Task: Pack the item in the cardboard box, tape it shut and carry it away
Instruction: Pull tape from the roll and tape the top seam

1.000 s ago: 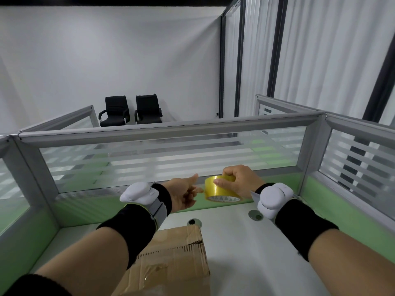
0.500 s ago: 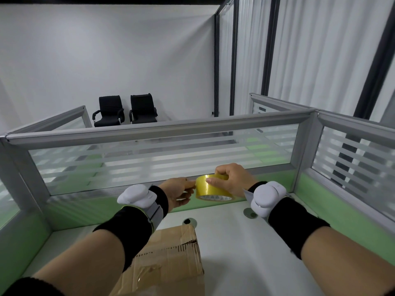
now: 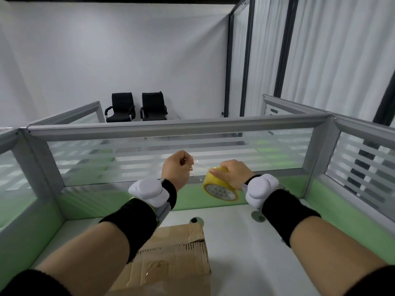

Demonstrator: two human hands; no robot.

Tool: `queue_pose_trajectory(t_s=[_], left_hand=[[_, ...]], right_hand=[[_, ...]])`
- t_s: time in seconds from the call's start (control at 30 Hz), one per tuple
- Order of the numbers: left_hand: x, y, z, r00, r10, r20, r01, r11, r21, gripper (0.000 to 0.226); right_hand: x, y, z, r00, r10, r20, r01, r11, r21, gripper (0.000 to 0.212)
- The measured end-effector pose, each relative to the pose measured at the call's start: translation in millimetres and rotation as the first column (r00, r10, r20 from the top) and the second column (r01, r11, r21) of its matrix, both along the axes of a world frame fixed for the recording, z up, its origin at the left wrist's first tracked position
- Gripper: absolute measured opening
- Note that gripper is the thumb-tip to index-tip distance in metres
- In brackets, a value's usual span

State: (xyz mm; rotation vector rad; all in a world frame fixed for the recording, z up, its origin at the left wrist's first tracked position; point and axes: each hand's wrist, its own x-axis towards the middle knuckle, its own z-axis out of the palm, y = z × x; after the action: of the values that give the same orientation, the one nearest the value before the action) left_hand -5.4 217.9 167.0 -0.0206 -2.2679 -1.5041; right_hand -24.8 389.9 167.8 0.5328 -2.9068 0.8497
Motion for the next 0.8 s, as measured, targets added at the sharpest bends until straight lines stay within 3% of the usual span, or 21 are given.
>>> queue_pose_trajectory(t_s=[0.07,0.2,0.33,0.4,0.57,0.63,0.7,0.8], left_hand=[[3,-12,0,1.0,0.024,0.0,-0.024,1.0,-0.017,0.034],[3,-41,-2,0.993,0.113,0.041,-0.112,0.994,-0.009,0.034],[12,-76,-7,0.972,0.218,0.092,-0.222,0.974,0.044,0.036],[16,-86,-9,0.963,0.248,0.105,-0.255,0.965,0.056,0.036],[30,-104,-14,0.944,0.309,0.111,-0.314,0.949,0.028,0.036],[36,-117,-12,0.927,0.358,0.111,-0.363,0.931,0.028,0.034],[37,-127,-10,0.924,0.368,0.106,-0.371,0.929,0.002,0.033],[40,-139,-10,0.917,0.377,0.134,-0.379,0.925,-0.005,0.029]], right_hand=[[-2,-9,0,1.0,0.007,0.029,-0.006,0.999,-0.04,0.053],[0,-27,3,0.986,0.114,0.12,-0.076,0.955,-0.288,0.053],[5,-51,1,0.958,0.215,0.191,-0.069,0.816,-0.573,0.047],[6,-59,2,0.953,0.228,0.197,-0.054,0.773,-0.632,0.045],[-1,-83,-3,0.962,0.209,0.177,-0.093,0.856,-0.508,0.053],[-3,-91,-6,0.969,0.2,0.145,-0.158,0.953,-0.26,0.054],[-4,-91,-9,0.979,0.175,0.109,-0.17,0.984,-0.053,0.054],[-1,-94,-10,0.969,0.208,0.134,-0.188,0.97,-0.151,0.058]])
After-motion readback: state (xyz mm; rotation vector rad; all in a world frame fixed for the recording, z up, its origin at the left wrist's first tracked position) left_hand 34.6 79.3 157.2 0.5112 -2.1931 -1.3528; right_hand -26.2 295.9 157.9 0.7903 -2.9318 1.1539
